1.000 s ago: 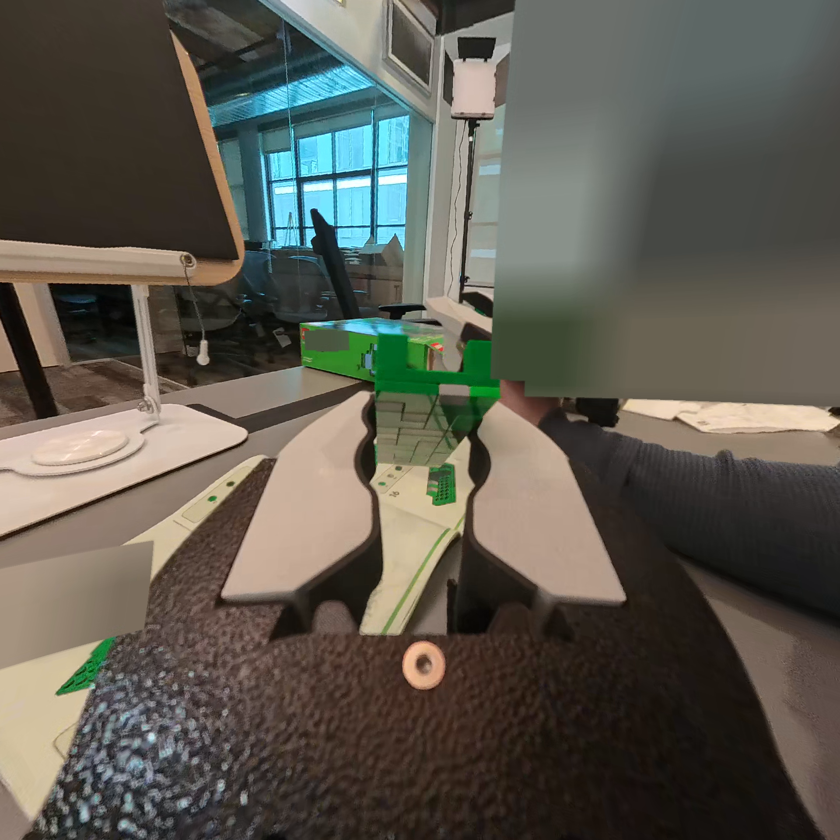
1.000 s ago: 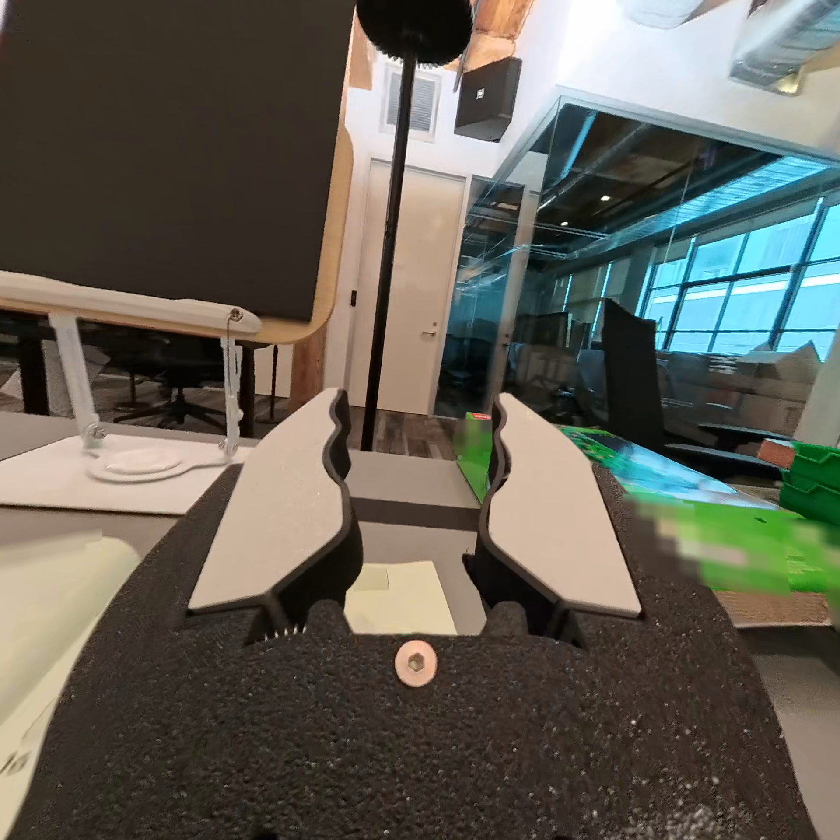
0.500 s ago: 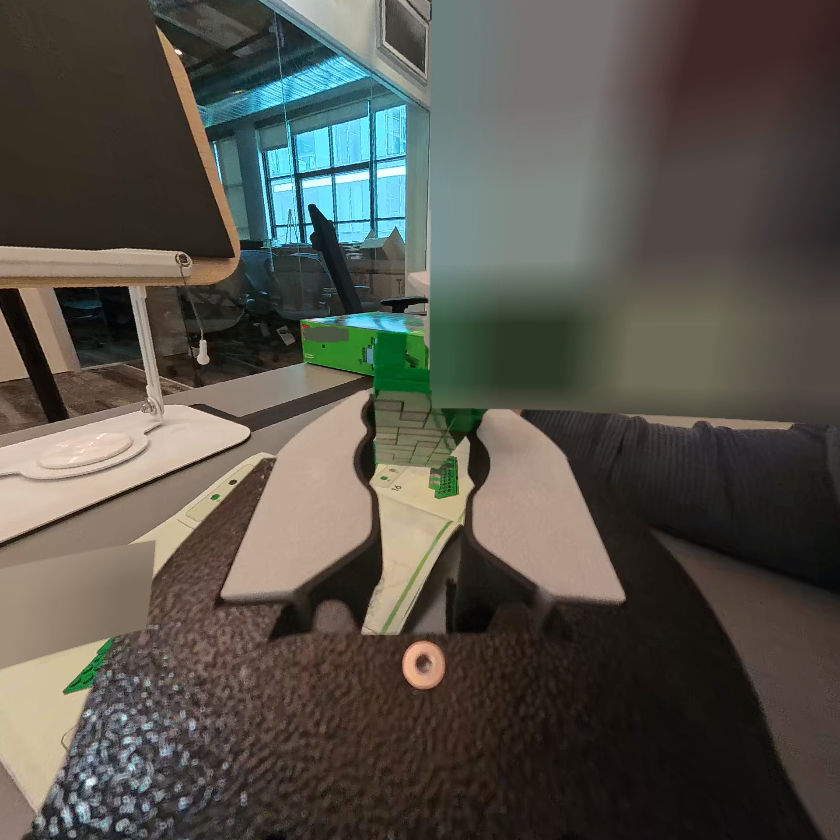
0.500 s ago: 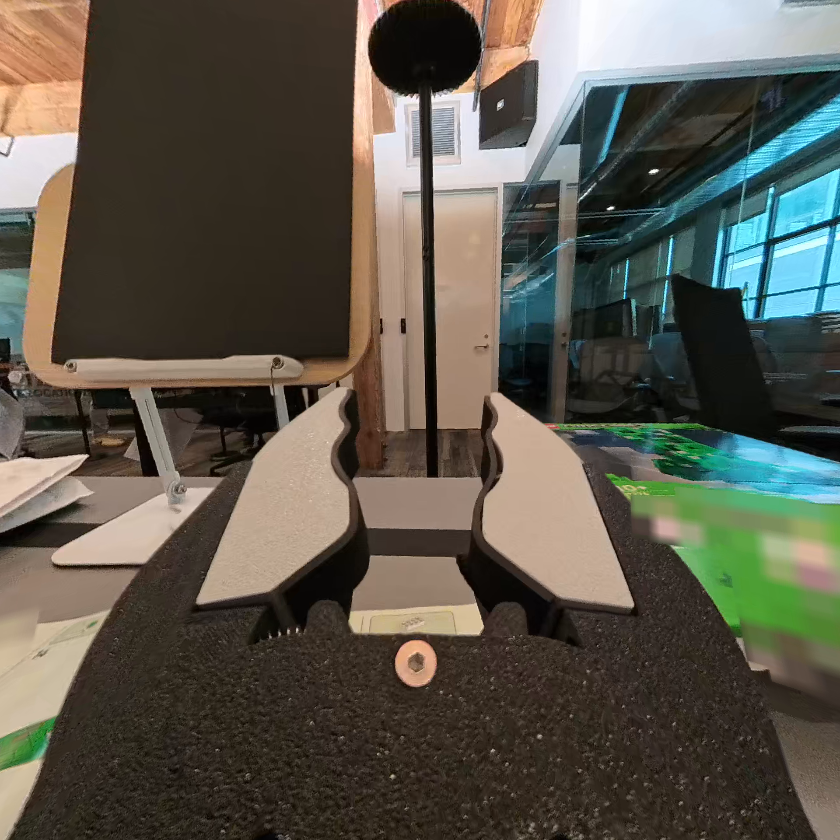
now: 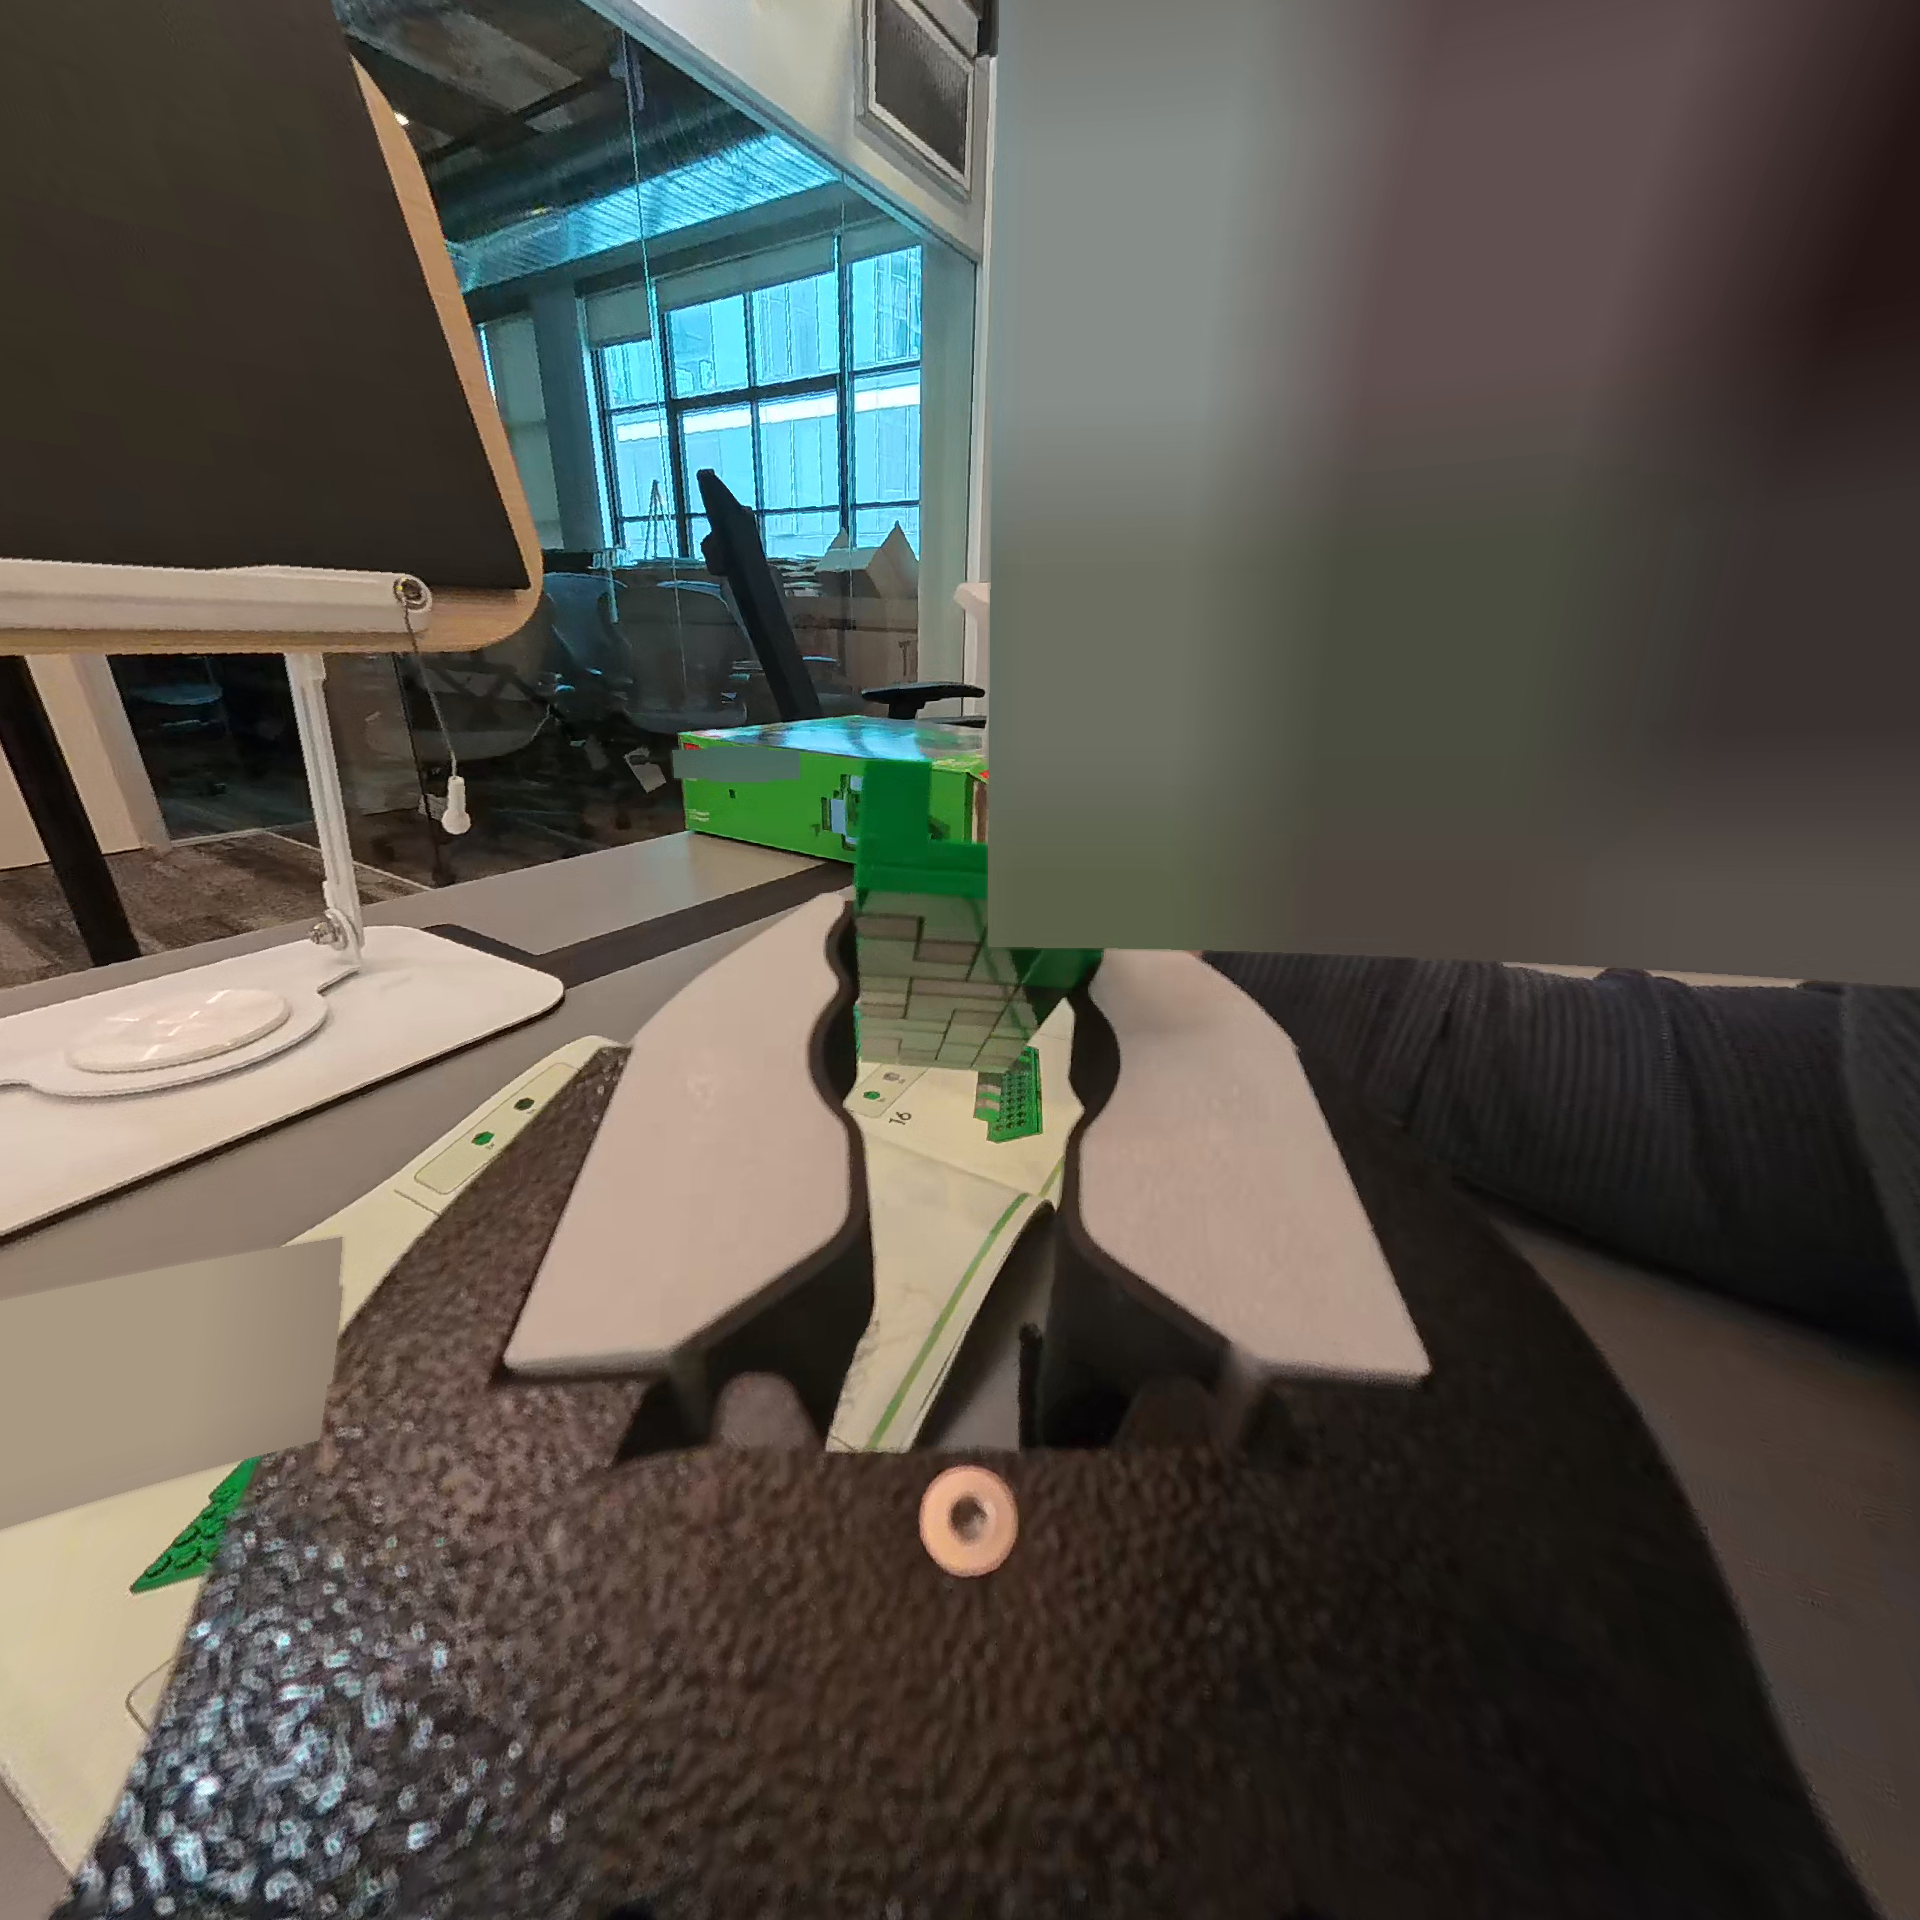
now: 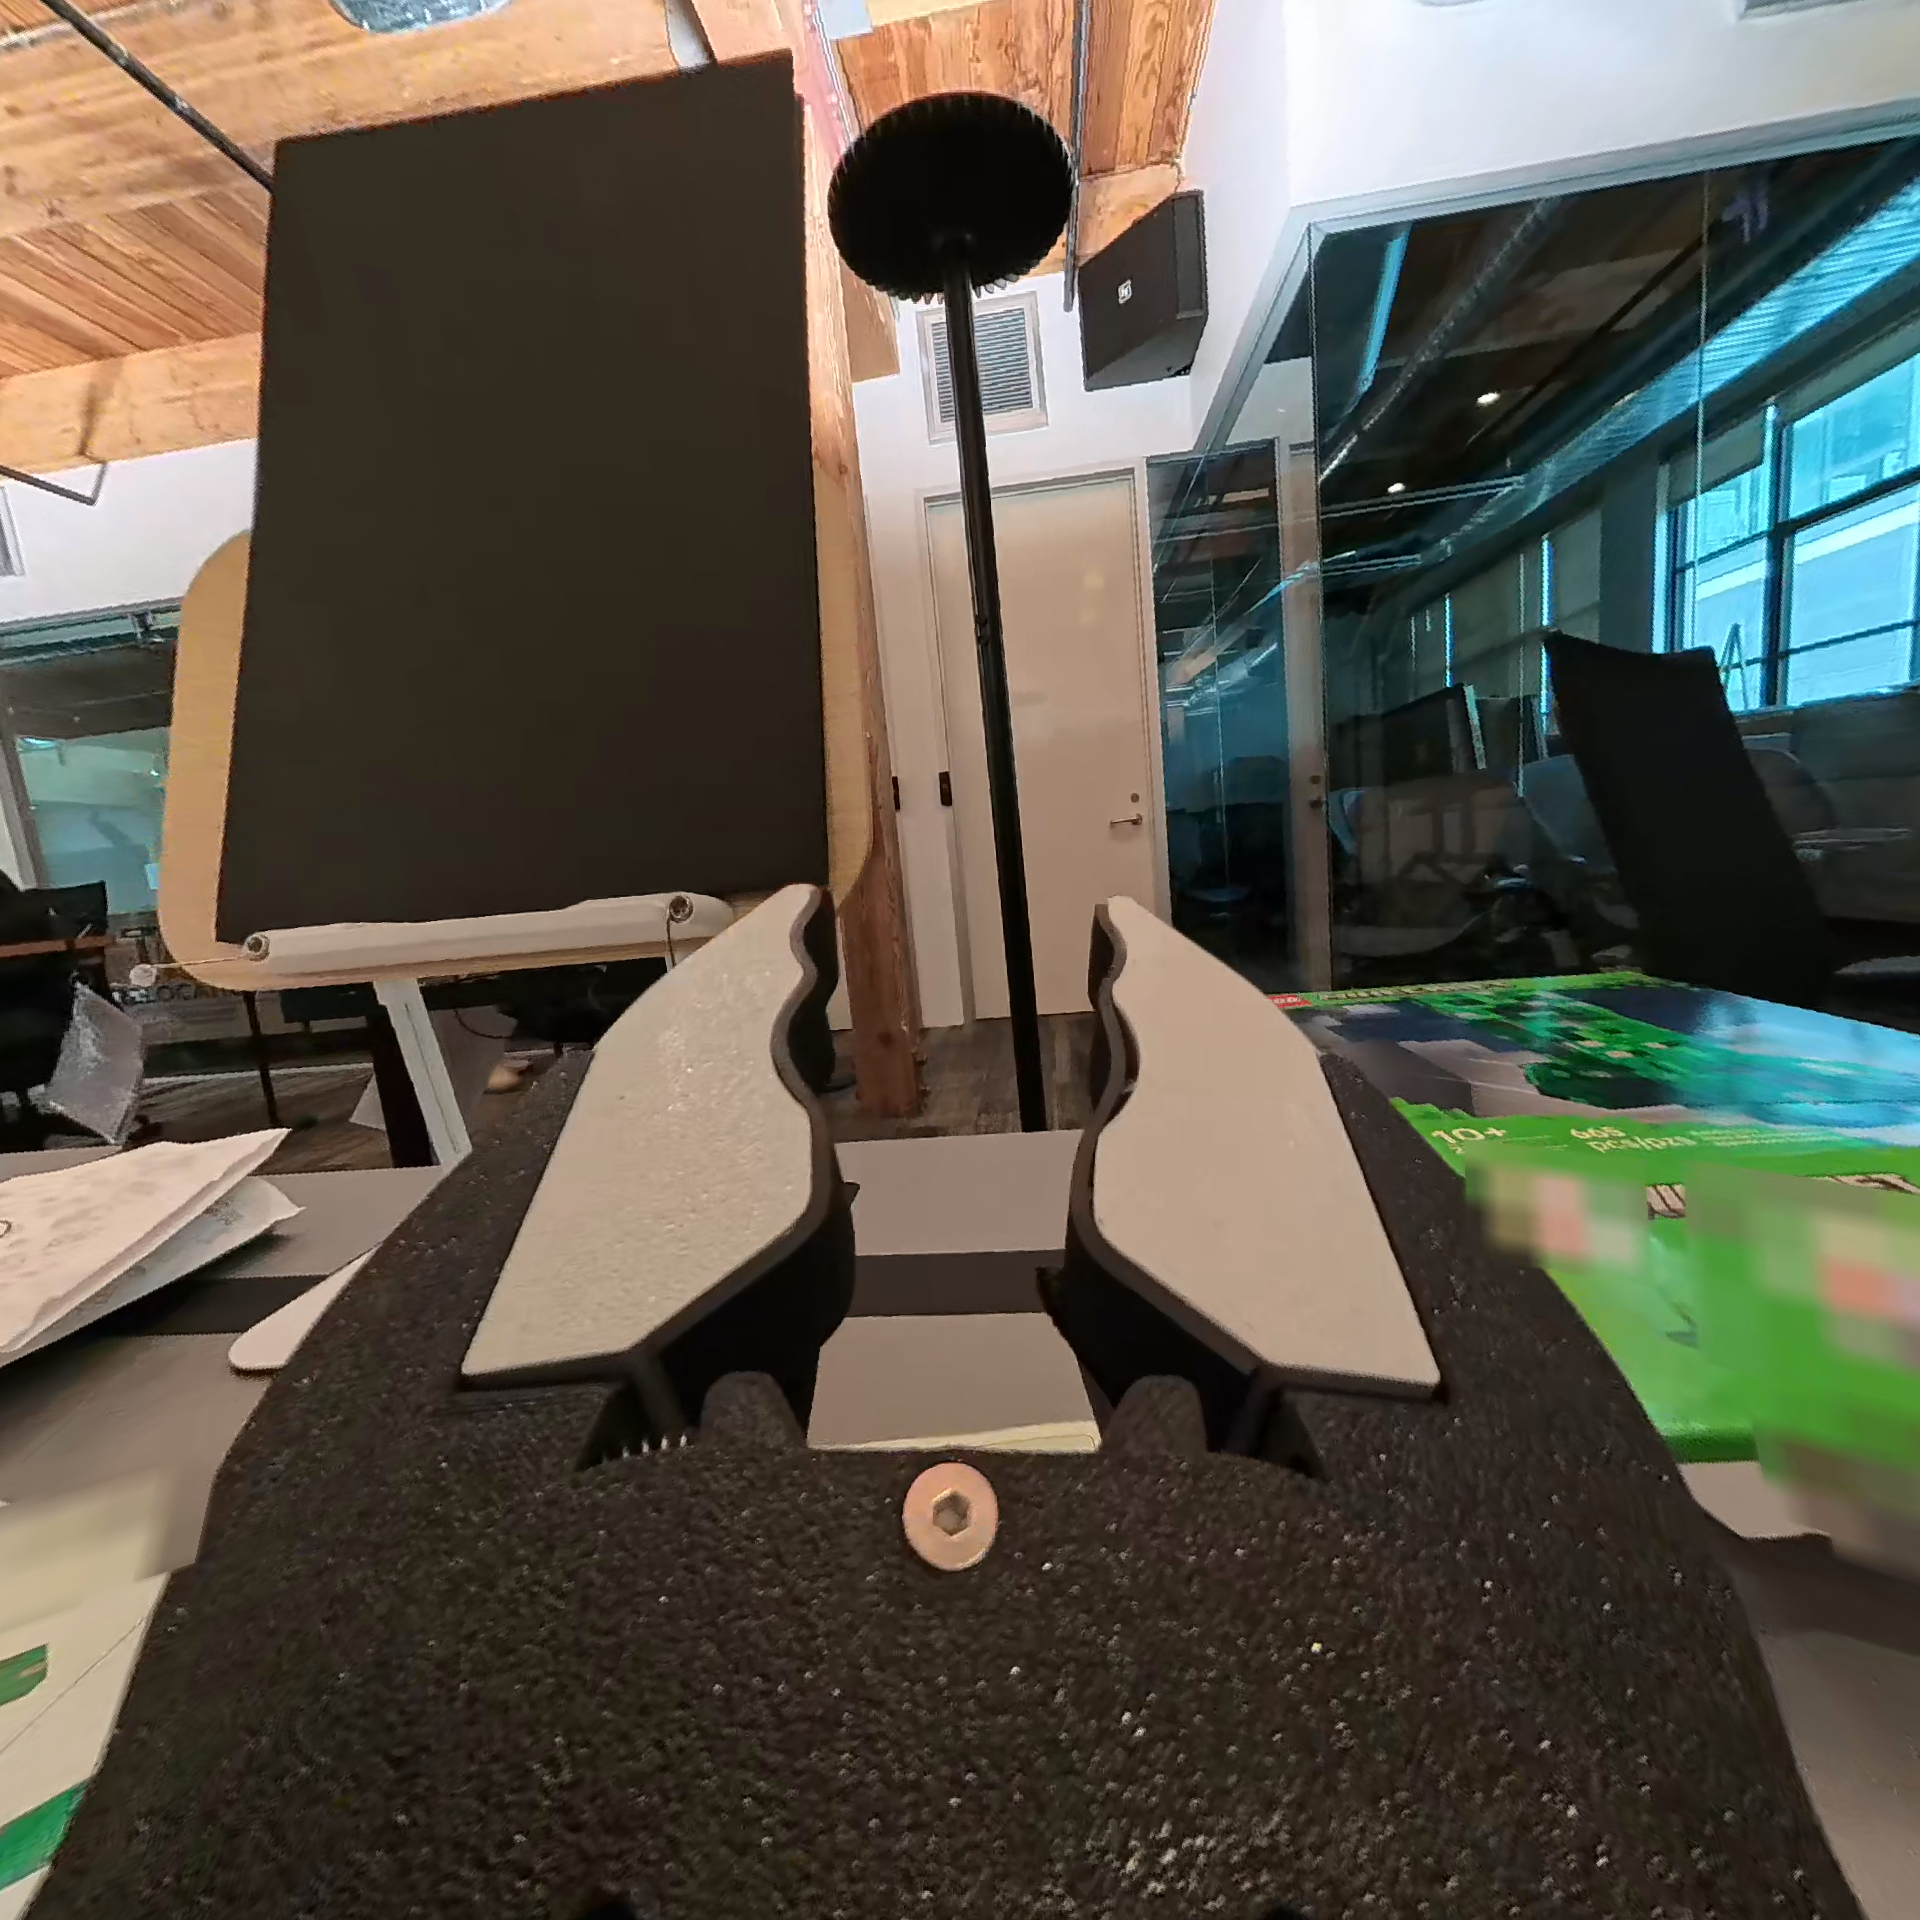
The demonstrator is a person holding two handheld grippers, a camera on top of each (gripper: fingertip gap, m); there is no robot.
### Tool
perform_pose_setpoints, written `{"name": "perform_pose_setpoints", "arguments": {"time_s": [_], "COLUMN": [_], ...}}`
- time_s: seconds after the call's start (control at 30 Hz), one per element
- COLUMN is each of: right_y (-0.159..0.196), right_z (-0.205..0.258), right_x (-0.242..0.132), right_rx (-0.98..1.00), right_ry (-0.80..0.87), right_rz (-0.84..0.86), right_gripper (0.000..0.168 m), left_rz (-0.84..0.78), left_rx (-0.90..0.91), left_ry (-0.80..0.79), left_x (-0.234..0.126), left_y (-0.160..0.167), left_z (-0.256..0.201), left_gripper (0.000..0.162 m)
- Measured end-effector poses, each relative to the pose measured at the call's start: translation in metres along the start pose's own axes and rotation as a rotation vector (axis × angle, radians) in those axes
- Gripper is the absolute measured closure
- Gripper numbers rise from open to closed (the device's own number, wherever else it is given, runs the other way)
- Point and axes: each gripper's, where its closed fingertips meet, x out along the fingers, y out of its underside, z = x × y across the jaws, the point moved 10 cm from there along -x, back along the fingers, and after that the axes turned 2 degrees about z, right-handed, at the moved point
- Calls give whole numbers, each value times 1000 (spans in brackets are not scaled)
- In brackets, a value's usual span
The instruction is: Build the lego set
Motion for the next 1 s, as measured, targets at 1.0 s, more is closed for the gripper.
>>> {"name": "perform_pose_setpoints", "arguments": {"time_s": [1.0], "right_y": [16], "right_z": [52], "right_x": [-6], "right_rx": [-379], "right_ry": [-201], "right_rz": [33], "right_gripper": [130], "left_rz": [-142], "left_rx": [316], "left_ry": [-324], "left_x": [-69], "left_y": [-39], "left_z": [13], "left_gripper": [125]}}
